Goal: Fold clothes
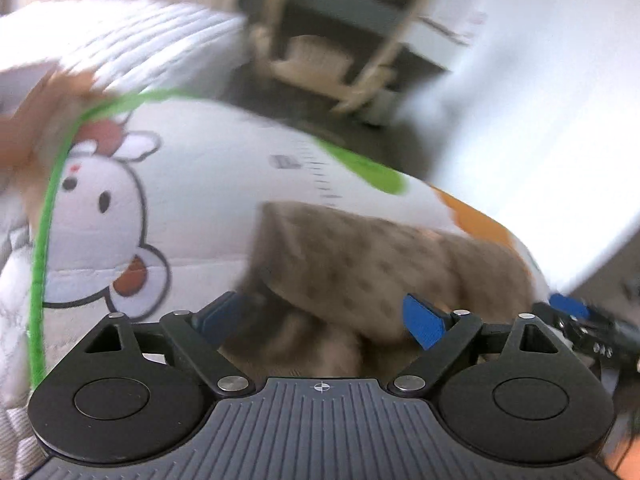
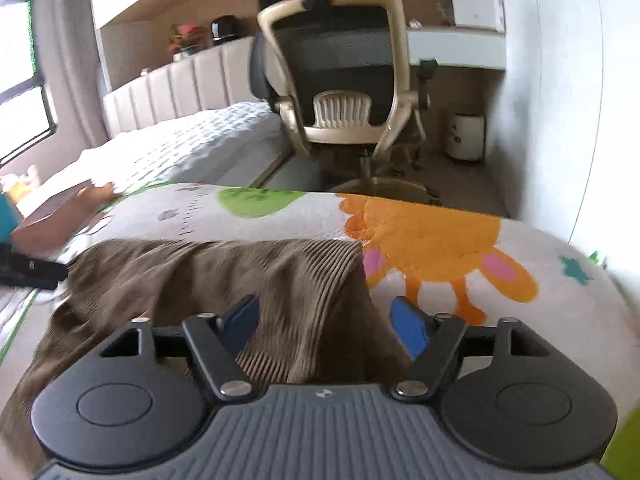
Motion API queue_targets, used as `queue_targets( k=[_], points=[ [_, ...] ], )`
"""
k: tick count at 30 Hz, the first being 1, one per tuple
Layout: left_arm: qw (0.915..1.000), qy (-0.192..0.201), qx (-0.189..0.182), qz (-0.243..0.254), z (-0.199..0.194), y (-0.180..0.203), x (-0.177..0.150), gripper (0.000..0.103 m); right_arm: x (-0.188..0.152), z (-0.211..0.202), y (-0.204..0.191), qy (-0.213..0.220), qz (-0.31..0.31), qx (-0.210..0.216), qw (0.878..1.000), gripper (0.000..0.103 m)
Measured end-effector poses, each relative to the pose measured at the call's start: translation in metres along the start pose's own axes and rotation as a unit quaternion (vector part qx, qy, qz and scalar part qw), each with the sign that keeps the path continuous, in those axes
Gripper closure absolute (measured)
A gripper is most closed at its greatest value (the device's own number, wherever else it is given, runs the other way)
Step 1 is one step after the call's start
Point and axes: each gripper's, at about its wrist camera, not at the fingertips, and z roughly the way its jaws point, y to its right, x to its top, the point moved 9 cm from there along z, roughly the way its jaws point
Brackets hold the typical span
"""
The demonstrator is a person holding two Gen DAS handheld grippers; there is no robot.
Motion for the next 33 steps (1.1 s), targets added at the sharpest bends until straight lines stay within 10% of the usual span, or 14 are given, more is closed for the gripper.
queue_targets(
  k=[4,7,16,20,23,27,33],
  points=[
    [0.9994,-0.009,0.020,-0.026,0.024,-0.010,0.011,0.038,0.003,0.005,-0.005,0.009,0.002,0.007,1.000,0.074],
    [0.9982,-0.015,0.035,-0.046,0.042,-0.018,0.019,0.083,0.005,0.008,-0.008,0.016,0.003,0.012,1.000,0.095],
    [0.9978,0.001,-0.066,-0.005,-0.053,0.029,-0.029,0.086,-0.030,-0.083,-0.014,0.023,-0.009,0.050,0.998,0.095],
    [0.9943,-0.069,-0.081,0.008,-0.057,0.031,-0.098,0.072,-0.091,-0.093,-0.008,-0.053,-0.013,0.046,0.997,0.087],
    [0.9906,-0.104,-0.088,0.012,-0.052,0.023,-0.126,0.051,-0.107,-0.099,0.006,-0.069,0.008,0.047,0.996,0.048],
    [0.9926,-0.053,-0.106,-0.028,-0.057,0.010,-0.089,0.011,-0.071,-0.104,0.017,-0.022,0.067,0.081,0.994,0.030],
    [0.9869,-0.059,-0.119,-0.091,0.000,-0.003,-0.046,0.010,-0.038,-0.039,0.016,-0.045,0.148,0.144,0.977,0.024]
  ],
)
